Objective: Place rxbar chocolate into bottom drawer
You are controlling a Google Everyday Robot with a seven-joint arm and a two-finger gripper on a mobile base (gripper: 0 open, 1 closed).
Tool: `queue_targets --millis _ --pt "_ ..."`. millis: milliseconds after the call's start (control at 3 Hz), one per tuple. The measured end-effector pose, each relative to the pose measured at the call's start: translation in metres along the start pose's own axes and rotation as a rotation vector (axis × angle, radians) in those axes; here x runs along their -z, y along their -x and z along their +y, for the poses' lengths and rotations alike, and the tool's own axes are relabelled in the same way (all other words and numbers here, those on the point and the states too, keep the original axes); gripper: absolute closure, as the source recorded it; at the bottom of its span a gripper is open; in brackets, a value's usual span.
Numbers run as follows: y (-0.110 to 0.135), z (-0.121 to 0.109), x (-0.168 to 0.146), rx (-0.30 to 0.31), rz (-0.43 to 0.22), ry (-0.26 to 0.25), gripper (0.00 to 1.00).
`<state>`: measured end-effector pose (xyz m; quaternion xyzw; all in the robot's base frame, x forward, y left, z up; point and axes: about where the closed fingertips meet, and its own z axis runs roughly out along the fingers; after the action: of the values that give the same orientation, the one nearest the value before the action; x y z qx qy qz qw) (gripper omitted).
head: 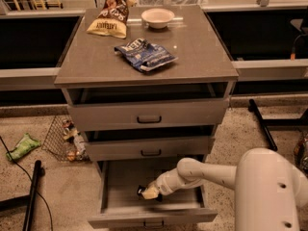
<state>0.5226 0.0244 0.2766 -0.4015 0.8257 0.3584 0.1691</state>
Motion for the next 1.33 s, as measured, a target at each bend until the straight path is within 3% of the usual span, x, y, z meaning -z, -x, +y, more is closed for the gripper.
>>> queue_targets --millis 667,1333 --pt "-0.026 -0.054 -0.053 -0.074 -0.039 0.03 0.58" --pt "-0.032 -0.071 -0.067 -0.092 -0.056 0.041 0.11"
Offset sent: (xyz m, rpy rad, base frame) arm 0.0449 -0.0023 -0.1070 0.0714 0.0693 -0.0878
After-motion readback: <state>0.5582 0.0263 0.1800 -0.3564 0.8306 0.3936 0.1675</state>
